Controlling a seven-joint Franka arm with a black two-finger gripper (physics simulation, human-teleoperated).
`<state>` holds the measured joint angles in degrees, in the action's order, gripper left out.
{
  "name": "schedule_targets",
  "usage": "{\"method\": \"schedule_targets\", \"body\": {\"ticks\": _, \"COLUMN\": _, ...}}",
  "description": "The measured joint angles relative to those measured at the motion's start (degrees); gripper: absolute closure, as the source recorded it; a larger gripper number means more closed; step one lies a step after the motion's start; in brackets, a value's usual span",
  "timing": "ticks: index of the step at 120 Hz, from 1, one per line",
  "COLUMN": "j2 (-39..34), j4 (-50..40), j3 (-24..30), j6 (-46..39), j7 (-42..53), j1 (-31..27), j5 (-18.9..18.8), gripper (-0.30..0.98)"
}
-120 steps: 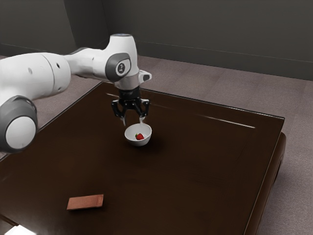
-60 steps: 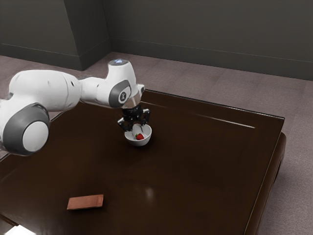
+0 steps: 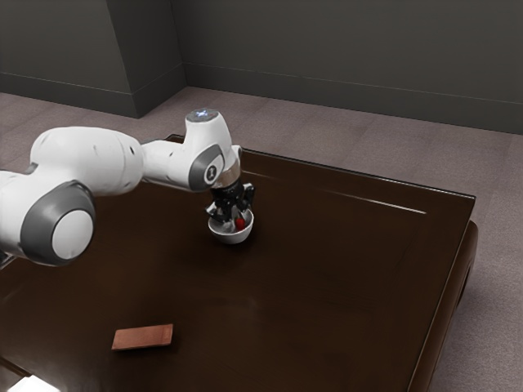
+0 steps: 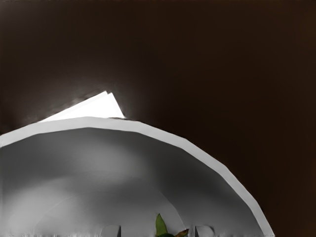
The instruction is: Take strawberry from the bowl
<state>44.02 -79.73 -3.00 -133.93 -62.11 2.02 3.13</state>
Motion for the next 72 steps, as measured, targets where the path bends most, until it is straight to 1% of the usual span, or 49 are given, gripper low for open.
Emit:
{"method": "schedule_targets", "body": {"ticks": 17, "j2": -4.1, "j4": -1.7, "j3": 0.1, "j6": 0.7, "j7": -2.1, "j1": 0.0, "j5": -0.3, "gripper": 0.68}}
{"method": "schedule_targets", "body": {"ticks": 25, "j2": -5.5, "j4": -2.5, "j3": -0.1, "j6": 1.1, "j7": -3.0, "j1": 3.7, "j5": -0.5, "gripper": 0.7}}
{"method": "schedule_targets", "body": {"ticks": 34, "j2": -2.6, "j4": -0.4, "j3": 0.0, "j6": 1.4, "j7": -4.1, "j1": 8.2, "j5": -0.6, "gripper": 0.71}}
{"method": "schedule_targets", "body": {"ticks": 43, "j2": 1.5, "j4": 1.7, "j3": 0.0, "j6": 1.5, "j7": -5.0, "j1": 9.6, "j5": -0.6, "gripper": 0.72}}
{"method": "schedule_targets", "body": {"ticks": 48, "j2": 2.8, "j4": 2.4, "j3": 0.1, "j6": 1.5, "j7": -5.4, "j1": 9.8, "j5": -0.5, "gripper": 0.65}}
{"method": "schedule_targets", "body": {"ticks": 57, "j2": 3.4, "j4": 2.8, "j3": 0.2, "j6": 1.3, "j7": -5.5, "j1": 9.6, "j5": -0.2, "gripper": 0.46}}
{"method": "schedule_targets", "body": {"ticks": 61, "j2": 0.7, "j4": 1.9, "j3": 0.1, "j6": 1.5, "j7": -4.9, "j1": 9.7, "j5": -0.3, "gripper": 0.39}}
{"method": "schedule_targets", "body": {"ticks": 63, "j2": -2.5, "j4": 1.2, "j3": -0.1, "j6": 2.3, "j7": -4.5, "j1": 10.4, "j5": -0.9, "gripper": 0.36}}
{"method": "schedule_targets", "body": {"ticks": 69, "j2": -16.1, "j4": -2.3, "j3": 0.6, "j6": 7.4, "j7": -2.5, "j1": 12.4, "j5": -3.8, "gripper": 0.29}}
{"method": "schedule_targets", "body": {"ticks": 72, "j2": -22.8, "j4": -5.4, "j3": 1.5, "j6": 10.3, "j7": -0.5, "j1": 12.1, "j5": -4.9, "gripper": 0.25}}
